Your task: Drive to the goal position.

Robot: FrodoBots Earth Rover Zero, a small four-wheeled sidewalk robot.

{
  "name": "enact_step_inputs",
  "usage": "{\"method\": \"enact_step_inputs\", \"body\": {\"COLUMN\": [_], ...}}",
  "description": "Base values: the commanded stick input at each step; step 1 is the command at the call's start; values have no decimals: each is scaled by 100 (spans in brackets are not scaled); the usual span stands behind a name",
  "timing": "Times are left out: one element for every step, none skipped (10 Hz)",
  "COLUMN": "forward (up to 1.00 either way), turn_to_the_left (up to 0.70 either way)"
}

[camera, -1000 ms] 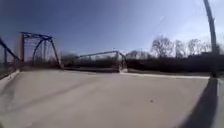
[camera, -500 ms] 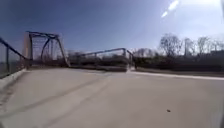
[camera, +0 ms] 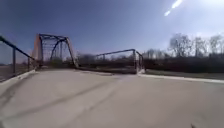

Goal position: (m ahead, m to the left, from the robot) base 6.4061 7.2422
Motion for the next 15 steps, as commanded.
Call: {"method": "enact_step_inputs", "body": {"forward": [0,0,0,0,0,0,0,0,0,0,0,0,0,0,0], "turn_to_the_left": [70,70,70,70,70,70,65,41,16,0,0,0,0,0,0]}}
